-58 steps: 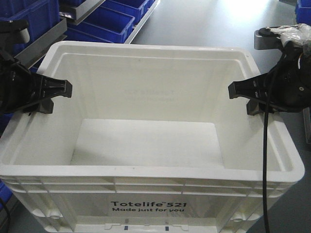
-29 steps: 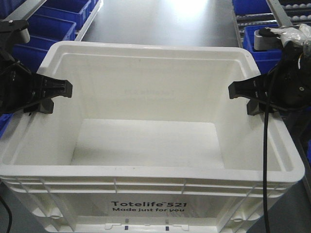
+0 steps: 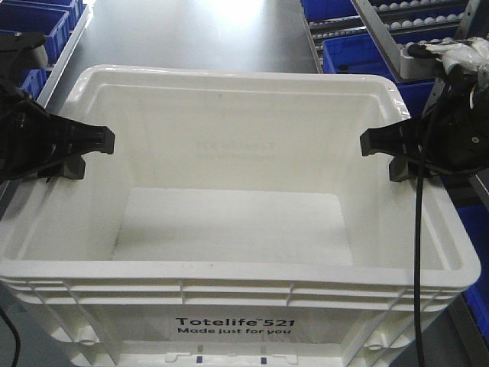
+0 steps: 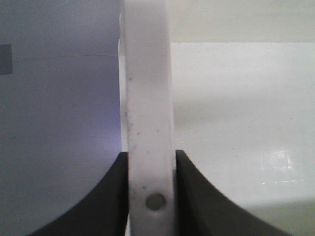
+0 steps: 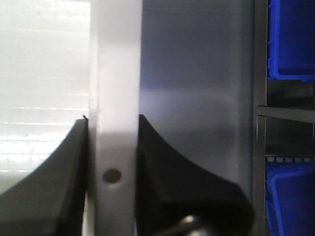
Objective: Move bin from left to right shelf
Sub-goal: 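Hold the crate with both grippers while the base turns away, then keep holding the crate while the base drives past the windows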
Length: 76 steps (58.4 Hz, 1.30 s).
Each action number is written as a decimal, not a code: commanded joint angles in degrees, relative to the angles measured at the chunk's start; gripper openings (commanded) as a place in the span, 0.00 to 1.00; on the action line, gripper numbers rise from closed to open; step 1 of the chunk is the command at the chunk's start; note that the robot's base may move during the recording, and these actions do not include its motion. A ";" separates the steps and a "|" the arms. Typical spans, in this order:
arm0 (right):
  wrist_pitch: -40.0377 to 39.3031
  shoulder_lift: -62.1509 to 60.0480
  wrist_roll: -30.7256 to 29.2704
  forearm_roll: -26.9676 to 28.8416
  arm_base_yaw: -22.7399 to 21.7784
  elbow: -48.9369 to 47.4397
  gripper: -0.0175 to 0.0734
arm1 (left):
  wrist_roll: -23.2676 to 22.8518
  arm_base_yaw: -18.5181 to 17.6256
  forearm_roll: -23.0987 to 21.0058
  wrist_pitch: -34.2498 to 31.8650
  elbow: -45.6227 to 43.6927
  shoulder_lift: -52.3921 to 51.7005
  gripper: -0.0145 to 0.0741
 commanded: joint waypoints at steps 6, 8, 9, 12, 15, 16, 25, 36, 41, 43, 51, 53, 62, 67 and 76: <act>-3.46 -2.07 -1.12 -3.31 -0.20 -2.01 0.19 | 0.45 -0.41 0.30 -5.10 -2.13 -2.55 0.16; -3.46 -2.07 -1.12 -3.31 -0.20 -2.01 0.19 | 0.45 -0.41 0.30 -5.10 -2.13 -2.55 0.16; -3.46 -2.07 -1.12 -3.31 -0.20 -2.01 0.19 | 0.45 -0.41 0.30 -5.10 -2.13 -2.55 0.16; -3.41 -2.07 -1.12 -3.28 -0.20 -2.01 0.19 | 0.45 -0.41 0.30 -5.10 -2.13 -2.55 0.16; -3.41 -2.07 -1.12 -3.28 -0.20 -2.01 0.19 | 0.45 -0.41 0.30 -5.10 -2.13 -2.55 0.16; -3.41 -2.07 -1.12 -3.28 -0.20 -2.01 0.19 | 0.45 -0.41 0.30 -5.10 -2.13 -2.55 0.16; -3.41 -2.07 -1.12 -3.28 -0.20 -2.01 0.19 | 0.45 -0.41 0.30 -5.10 -2.13 -2.55 0.16; -3.41 -2.07 -1.12 -3.28 -0.20 -2.01 0.19 | 0.45 -0.41 0.30 -5.10 -2.13 -2.55 0.16; -3.41 -2.07 -1.12 -3.28 -0.20 -2.01 0.19 | 0.45 -0.41 0.30 -5.10 -2.13 -2.55 0.16; -3.48 -2.07 -1.12 -3.28 -0.20 -2.01 0.19 | 0.45 -0.41 0.30 -5.10 -2.13 -2.55 0.16; -3.48 -2.07 -1.12 -3.28 -0.20 -2.01 0.19 | 0.45 -0.41 0.30 -5.10 -2.13 -2.55 0.16; -3.48 -2.07 -1.12 -3.28 -0.20 -2.01 0.19 | 0.45 -0.41 0.30 -5.10 -2.13 -2.55 0.16; -3.48 -2.07 -1.12 -3.28 -0.20 -2.01 0.19 | 0.45 -0.41 0.30 -5.10 -2.13 -2.55 0.16; -3.48 -2.07 -1.12 -3.28 -0.20 -2.01 0.19 | 0.45 -0.41 0.30 -5.10 -2.13 -2.55 0.16; -3.48 -2.07 -1.12 -3.28 -0.20 -2.01 0.19 | 0.45 -0.41 0.30 -5.10 -2.13 -2.55 0.16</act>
